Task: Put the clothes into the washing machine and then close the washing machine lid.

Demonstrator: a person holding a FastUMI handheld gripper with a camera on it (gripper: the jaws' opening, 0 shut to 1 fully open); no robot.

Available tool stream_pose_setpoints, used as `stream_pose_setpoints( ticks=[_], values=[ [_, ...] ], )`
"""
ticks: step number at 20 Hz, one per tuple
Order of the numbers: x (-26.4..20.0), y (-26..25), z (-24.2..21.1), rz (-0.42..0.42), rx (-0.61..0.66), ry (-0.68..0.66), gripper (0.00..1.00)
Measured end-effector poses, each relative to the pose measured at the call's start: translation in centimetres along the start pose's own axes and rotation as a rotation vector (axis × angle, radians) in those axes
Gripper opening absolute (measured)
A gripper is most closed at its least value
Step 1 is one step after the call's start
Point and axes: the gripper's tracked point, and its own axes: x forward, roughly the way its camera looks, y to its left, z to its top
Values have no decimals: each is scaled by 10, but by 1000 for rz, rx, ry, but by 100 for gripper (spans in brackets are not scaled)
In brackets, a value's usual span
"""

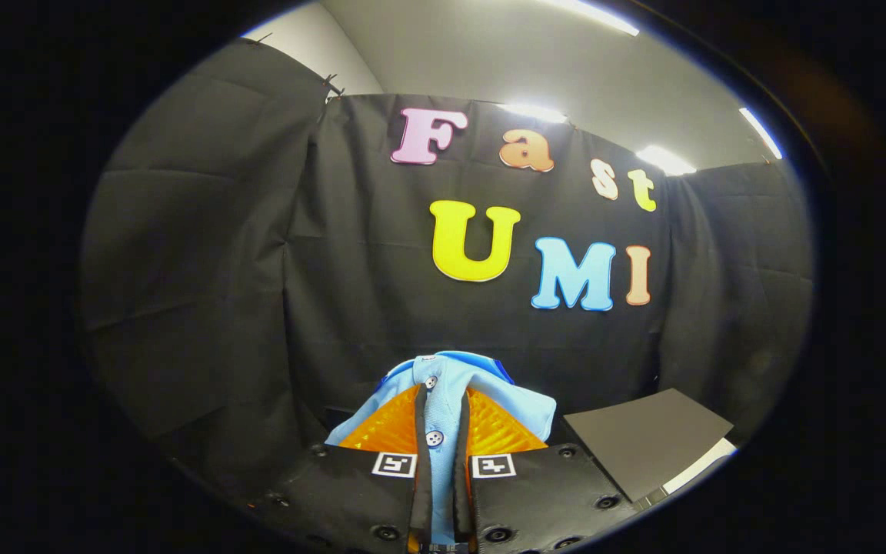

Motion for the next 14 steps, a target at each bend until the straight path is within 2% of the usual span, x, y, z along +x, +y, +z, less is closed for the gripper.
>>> stream_pose_setpoints(
  ticks=[6, 14],
  values=[
    [28, 20, -70, 5, 9, 115, 12],
    [62, 19, -152, -2, 21, 229, 12]
  ],
)
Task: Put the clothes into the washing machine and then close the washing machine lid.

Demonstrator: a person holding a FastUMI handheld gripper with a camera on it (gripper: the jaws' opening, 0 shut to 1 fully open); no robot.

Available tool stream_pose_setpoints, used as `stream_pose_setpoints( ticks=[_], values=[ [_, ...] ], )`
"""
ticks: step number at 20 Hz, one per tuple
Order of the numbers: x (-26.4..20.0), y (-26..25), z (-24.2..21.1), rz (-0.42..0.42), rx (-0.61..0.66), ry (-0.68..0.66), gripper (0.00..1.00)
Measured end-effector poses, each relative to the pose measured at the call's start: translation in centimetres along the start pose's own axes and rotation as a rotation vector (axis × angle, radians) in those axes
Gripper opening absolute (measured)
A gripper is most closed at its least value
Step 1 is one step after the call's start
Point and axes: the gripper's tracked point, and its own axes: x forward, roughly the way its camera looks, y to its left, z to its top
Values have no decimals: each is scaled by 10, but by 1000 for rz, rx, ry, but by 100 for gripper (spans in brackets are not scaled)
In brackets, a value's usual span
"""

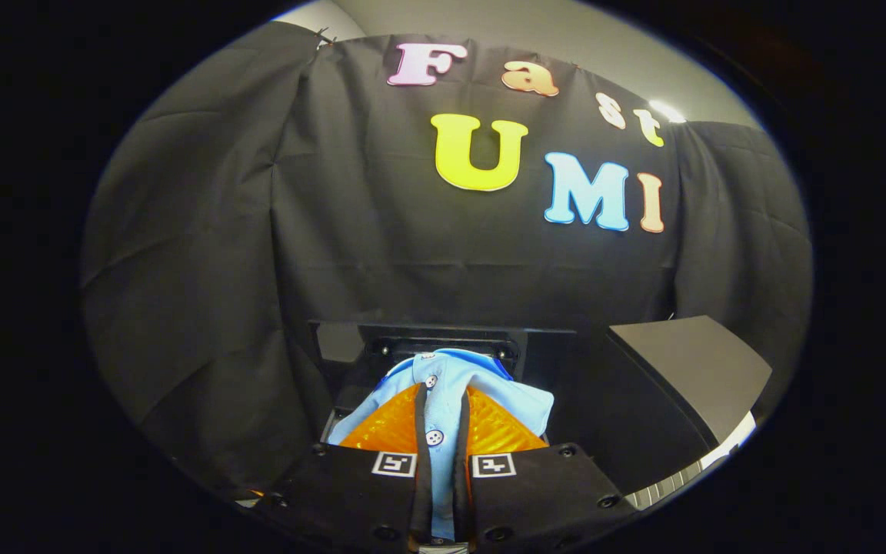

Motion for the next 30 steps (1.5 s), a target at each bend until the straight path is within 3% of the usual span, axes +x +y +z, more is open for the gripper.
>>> stream_pose_setpoints(
  ticks=[4, 7, 10, 14, 20, 30],
  values=[
    [18, -7, -35, -4, 13, 80, 15],
    [30, -6, -58, 18, 17, 132, 23],
    [35, -5, -55, 38, 13, 113, 37],
    [39, 3, -47, 86, 20, 101, 97],
    [37, -4, -27, 71, 20, 50, 98],
    [37, -12, 58, 22, 12, -169, 98]
  ],
)
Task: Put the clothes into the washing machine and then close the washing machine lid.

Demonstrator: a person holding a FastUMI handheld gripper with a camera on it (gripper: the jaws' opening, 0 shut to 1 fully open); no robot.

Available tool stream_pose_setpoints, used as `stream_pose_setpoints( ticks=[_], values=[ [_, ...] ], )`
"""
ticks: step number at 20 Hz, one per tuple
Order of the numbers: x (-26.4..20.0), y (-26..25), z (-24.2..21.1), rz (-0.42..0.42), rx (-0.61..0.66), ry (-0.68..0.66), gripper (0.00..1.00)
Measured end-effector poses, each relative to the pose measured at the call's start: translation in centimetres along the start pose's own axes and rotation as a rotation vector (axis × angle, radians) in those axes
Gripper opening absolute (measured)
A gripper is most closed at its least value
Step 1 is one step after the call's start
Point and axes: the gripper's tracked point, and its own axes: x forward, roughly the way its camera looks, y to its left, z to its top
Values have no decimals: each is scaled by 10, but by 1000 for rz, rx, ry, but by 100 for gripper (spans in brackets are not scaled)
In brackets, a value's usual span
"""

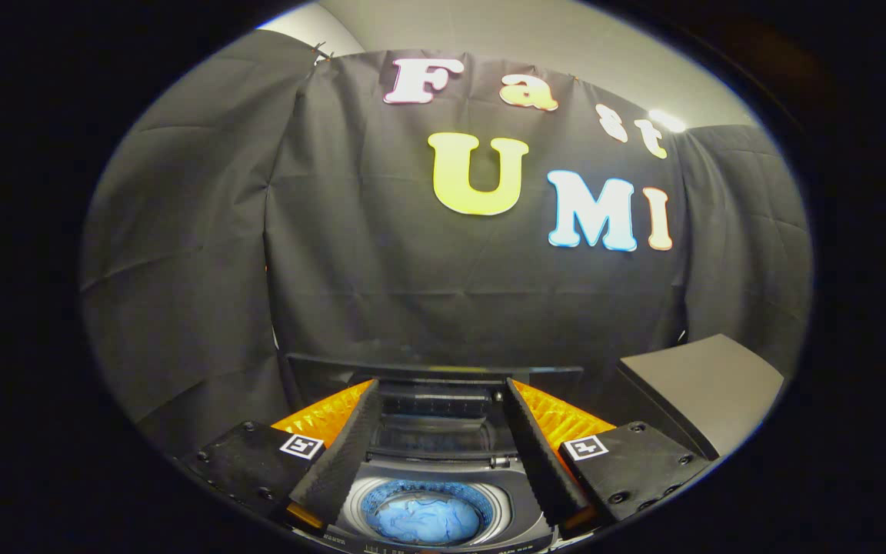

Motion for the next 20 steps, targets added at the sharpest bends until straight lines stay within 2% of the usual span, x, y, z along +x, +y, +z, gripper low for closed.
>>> stream_pose_setpoints(
  ticks=[11, 16, 20],
  values=[
    [55, 2, 47, -43, 24, -66, 97],
    [104, -20, 34, -94, 26, -2, 97],
    [138, -25, 17, -84, 20, 43, 98]
  ],
)
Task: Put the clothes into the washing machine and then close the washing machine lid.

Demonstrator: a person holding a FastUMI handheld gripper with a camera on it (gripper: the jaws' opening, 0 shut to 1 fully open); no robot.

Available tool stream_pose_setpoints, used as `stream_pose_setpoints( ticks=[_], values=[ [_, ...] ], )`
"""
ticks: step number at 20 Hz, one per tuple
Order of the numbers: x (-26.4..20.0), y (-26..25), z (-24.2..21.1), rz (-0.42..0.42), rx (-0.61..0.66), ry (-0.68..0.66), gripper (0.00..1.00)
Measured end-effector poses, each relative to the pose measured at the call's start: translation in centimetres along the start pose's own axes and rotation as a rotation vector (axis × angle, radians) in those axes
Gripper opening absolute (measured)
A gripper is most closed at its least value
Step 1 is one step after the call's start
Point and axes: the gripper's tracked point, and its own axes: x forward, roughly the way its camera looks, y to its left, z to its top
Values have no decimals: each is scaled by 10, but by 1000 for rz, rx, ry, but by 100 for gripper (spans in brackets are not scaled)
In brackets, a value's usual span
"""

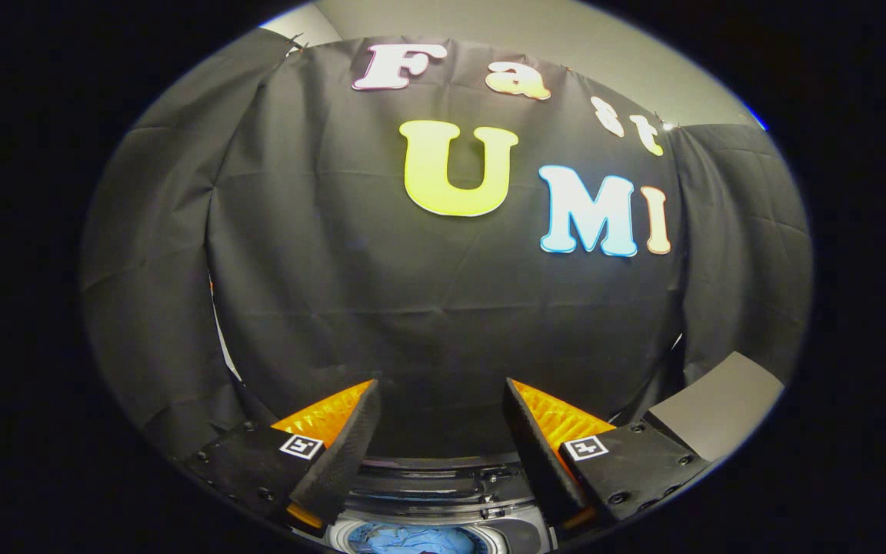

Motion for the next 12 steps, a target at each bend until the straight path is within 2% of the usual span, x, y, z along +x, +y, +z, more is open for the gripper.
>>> stream_pose_setpoints(
  ticks=[5, 12],
  values=[
    [26, 2, -9, 14, -9, 34, 98],
    [36, 11, -40, 48, -2, 97, 98]
  ],
)
